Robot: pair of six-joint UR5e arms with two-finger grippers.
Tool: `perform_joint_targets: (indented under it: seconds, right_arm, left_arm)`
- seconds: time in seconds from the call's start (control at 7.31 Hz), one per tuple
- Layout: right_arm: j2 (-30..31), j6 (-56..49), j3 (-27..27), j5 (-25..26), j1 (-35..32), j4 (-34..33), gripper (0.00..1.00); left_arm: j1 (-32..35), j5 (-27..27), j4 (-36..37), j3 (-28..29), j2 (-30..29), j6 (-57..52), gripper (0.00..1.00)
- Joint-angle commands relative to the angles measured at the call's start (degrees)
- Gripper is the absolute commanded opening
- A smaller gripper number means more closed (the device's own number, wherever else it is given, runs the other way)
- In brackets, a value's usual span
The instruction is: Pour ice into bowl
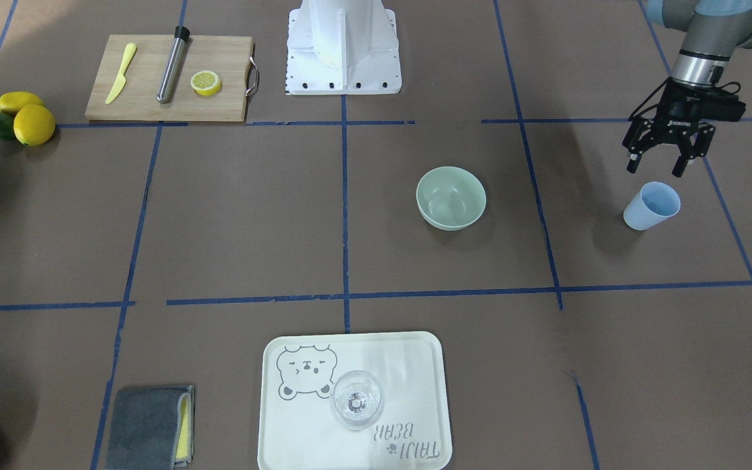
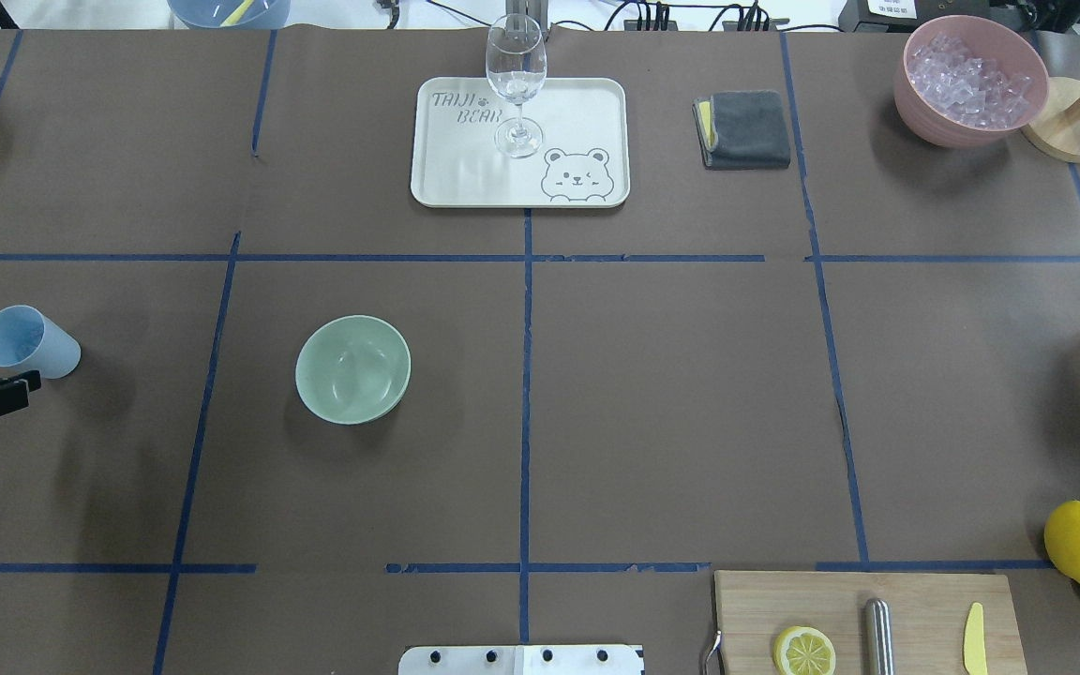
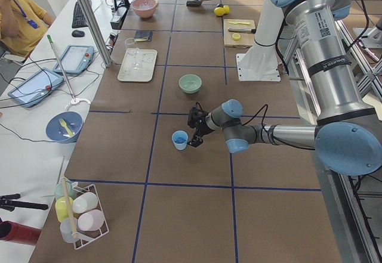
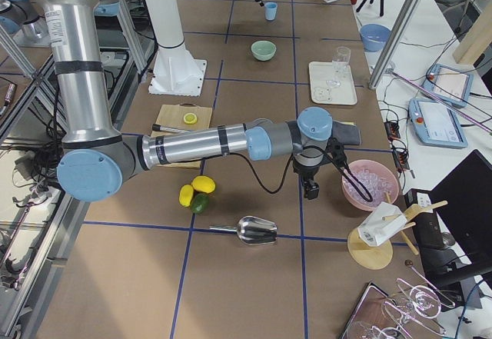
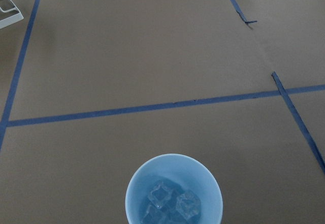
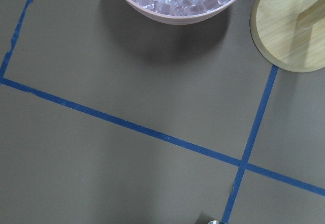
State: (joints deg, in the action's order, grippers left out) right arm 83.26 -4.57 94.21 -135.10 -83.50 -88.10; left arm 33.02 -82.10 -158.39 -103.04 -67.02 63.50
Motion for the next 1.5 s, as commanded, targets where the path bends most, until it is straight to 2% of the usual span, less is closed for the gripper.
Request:
perform_joint_targets:
  seconds: [0.0,0.41,1.09,1.37]
  right_arm:
    - [0.1,0.0,0.0,-0.2,-0.3,0.1,1.0]
    - [0.1,0.0,0.3,-0.2,-0.5,0.1,1.0]
    - [0.0,0.1,0.3,-0.2,-0.8,0.1,1.0]
    - [-0.1,0.1,0.3,-0.2,-0.8,0.0,1.0]
  left_arm:
    - [-2.9,5.0,-1.4,3.7,-1.0,2.9,0.99]
    - [-2.9,7.2,-3.3,9.2,-5.4,2.5,0.97]
    - [-2.9,7.5,-3.5,12.2,-8.4,0.1,0.9]
    - [-1.8,7.5,-4.8,12.3,-8.4,-3.4,0.89]
